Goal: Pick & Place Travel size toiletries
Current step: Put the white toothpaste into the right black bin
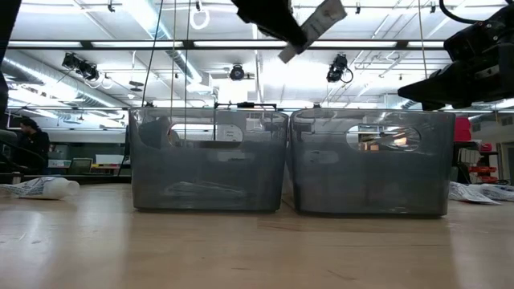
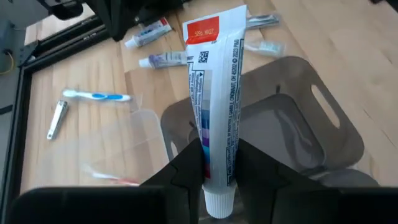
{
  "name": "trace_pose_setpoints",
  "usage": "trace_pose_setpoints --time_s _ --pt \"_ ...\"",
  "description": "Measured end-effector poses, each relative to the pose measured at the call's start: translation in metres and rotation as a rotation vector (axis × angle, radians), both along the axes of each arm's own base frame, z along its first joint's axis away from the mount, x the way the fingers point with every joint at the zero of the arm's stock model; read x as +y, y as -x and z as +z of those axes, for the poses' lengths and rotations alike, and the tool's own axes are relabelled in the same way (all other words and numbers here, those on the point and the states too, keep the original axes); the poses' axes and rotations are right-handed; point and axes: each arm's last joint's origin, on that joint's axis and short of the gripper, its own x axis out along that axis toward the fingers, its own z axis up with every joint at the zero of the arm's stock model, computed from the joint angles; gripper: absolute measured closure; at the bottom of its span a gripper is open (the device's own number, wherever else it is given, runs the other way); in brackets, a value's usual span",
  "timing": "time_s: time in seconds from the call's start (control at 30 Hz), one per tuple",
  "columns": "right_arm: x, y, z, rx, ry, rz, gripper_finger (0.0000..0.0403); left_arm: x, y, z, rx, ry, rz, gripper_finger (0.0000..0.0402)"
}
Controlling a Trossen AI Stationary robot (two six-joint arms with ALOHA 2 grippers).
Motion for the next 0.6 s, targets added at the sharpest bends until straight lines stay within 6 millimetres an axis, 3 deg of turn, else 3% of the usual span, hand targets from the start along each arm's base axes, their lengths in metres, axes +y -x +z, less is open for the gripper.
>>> trace_pose_setpoints --time_s 0.4,0.6 --pt "0.0 0.0 0.0 -0.002 0.0 0.0 0.0389 -0.001 -0.013 -0.007 -0.06 0.029 0.012 0.0313" --pt "0.0 0.0 0.0 0.003 0.0 0.002 0.039 -0.004 -0.033 -0.031 -0.076 0.07 0.033 0.0313"
